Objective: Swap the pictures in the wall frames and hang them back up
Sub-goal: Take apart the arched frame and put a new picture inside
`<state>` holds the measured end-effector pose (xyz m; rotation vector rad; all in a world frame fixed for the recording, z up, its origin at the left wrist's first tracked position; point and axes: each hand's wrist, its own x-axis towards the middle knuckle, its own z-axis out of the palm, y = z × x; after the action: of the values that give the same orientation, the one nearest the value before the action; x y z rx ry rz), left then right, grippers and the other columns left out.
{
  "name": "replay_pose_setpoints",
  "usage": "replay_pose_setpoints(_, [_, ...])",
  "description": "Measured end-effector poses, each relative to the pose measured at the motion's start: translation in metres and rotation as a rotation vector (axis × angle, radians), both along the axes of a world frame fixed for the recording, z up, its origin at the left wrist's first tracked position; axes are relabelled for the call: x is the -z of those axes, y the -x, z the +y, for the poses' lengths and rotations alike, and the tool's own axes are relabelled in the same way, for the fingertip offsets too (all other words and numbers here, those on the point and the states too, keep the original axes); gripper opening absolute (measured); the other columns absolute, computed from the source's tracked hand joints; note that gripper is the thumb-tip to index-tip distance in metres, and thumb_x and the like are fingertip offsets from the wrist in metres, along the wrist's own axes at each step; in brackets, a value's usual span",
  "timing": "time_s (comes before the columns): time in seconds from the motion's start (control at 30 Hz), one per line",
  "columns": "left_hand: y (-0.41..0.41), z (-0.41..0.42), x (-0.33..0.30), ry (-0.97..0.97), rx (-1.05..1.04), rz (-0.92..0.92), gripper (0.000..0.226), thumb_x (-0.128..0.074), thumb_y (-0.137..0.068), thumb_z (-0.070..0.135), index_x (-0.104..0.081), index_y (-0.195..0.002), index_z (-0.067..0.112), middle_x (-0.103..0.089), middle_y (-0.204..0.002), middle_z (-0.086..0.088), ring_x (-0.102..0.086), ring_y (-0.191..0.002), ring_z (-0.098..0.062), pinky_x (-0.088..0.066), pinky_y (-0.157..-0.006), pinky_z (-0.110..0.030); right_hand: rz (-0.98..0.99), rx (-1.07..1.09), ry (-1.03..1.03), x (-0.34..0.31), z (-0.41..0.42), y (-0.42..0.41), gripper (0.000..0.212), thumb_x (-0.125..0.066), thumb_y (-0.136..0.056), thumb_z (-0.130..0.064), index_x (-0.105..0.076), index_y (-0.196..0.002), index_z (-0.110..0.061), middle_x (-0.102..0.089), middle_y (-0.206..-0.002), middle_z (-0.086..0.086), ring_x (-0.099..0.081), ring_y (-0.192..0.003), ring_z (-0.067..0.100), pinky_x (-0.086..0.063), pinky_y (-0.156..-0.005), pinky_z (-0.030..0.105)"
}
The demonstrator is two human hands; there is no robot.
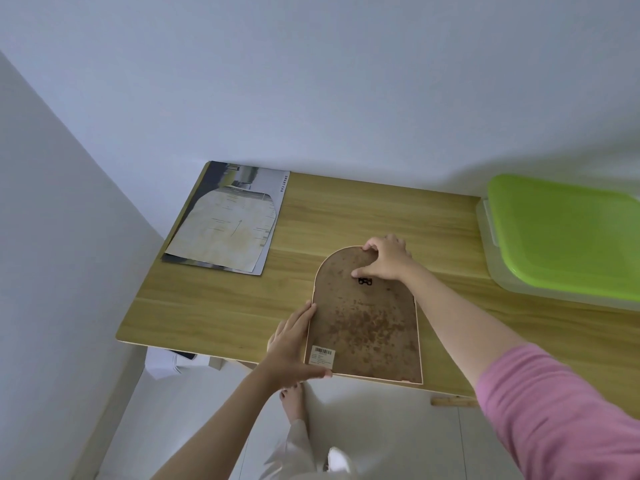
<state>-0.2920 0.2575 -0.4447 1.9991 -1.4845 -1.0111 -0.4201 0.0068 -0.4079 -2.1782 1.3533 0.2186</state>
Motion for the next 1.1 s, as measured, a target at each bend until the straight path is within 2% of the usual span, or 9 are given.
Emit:
replay_pose_setpoints(0.17, [0.0,0.0,0.0,-0.015,-0.008,0.017,0.122,-0.082,-0.053,0.052,-0.006,-0.148,0.036,-0.005,-0.153,0.024,-0.013,-0.141,-0.017,-0.013,-0.115,-0.046,0.045,-0.017,-0.093,-0.006,-0.013,-0.012,0.08,-0.083,-0.054,-0.056,-0.054,-0.121,-0.023,-0.043,-0.129,0.005,-0.033,-0.126,0.029,-0.036,-0.099,0.042])
replay_pose_setpoints(0.3, [0.0,0.001,0.0,-0.018,-0.012,0.011,0.123,-0.08,-0.053,0.054,0.0,-0.146,0.041,-0.01,-0.153,0.019,-0.017,-0.139,-0.019,-0.018,-0.115,-0.049,-0.02,-0.009,-0.187,-0.013,-0.019,-0.009,0.076,-0.084,-0.051,-0.056,-0.047,-0.112,-0.028,-0.046,-0.121,-0.003,-0.041,-0.12,0.027,-0.043,-0.095,0.043])
replay_pose_setpoints(0.43, [0.002,0.002,-0.003,0.018,0.003,0.01,0.124,-0.079,-0.055,0.055,0.003,-0.147,0.039,-0.001,-0.155,0.021,-0.012,-0.143,-0.019,-0.014,-0.115,-0.054,-0.118,-0.02,-0.207,-0.016,-0.016,-0.002,0.068,-0.085,-0.062,-0.043,-0.045,-0.113,-0.024,-0.043,-0.126,-0.001,-0.042,-0.111,0.019,-0.039,-0.082,0.036])
replay_pose_setpoints(0.63, [0.007,0.003,-0.003,0.072,-0.028,0.015,0.115,-0.082,-0.055,0.045,-0.01,-0.145,0.04,-0.009,-0.149,0.024,-0.02,-0.134,-0.012,-0.023,-0.112,-0.051,-0.252,-0.016,-0.185,-0.018,-0.012,0.011,0.06,-0.085,-0.064,-0.037,-0.049,-0.11,-0.026,-0.039,-0.142,-0.001,-0.037,-0.129,0.021,-0.036,-0.089,0.033])
replay_pose_setpoints(0.73, [0.011,0.005,-0.003,0.098,-0.042,0.01,0.113,-0.081,-0.055,0.04,-0.011,-0.144,0.039,-0.013,-0.144,0.023,-0.022,-0.131,-0.01,-0.026,-0.111,-0.047,-0.324,0.01,-0.157,-0.017,-0.003,0.02,0.059,-0.084,-0.063,-0.042,-0.052,-0.111,-0.032,-0.04,-0.139,0.001,-0.038,-0.13,0.023,-0.036,-0.097,0.036])
replay_pose_setpoints(0.9, [0.012,0.004,-0.002,0.138,-0.037,0.029,0.11,-0.079,-0.058,0.034,-0.012,-0.145,0.036,-0.016,-0.142,0.022,-0.027,-0.126,-0.012,-0.03,-0.109,-0.04,-0.5,0.206,0.077,-0.009,0.033,0.048,0.071,-0.078,-0.069,-0.046,-0.047,-0.13,-0.028,-0.041,-0.131,0.007,-0.04,-0.125,0.021,-0.034,-0.107,0.039])
replay_pose_setpoints(1.0, [0.013,0.002,0.0,0.136,-0.029,0.046,0.109,-0.077,-0.058,0.034,-0.012,-0.146,0.034,-0.016,-0.143,0.02,-0.026,-0.127,-0.013,-0.03,-0.11,-0.041,-0.515,0.401,0.201,0.006,0.075,0.08,0.077,-0.073,-0.074,-0.049,-0.039,-0.138,-0.024,-0.038,-0.134,0.007,-0.039,-0.123,0.02,-0.035,-0.101,0.037])
replay_pose_setpoints(1.1, [0.014,0.003,0.001,0.132,-0.031,0.049,0.11,-0.075,-0.056,0.038,-0.013,-0.147,0.032,-0.016,-0.143,0.022,-0.027,-0.127,-0.014,-0.032,-0.11,-0.043,-0.515,0.551,0.203,0.024,0.127,0.112,0.072,-0.072,-0.076,-0.045,-0.042,-0.136,-0.017,-0.044,-0.129,0.008,-0.043,-0.122,0.024,-0.038,-0.099,0.038])
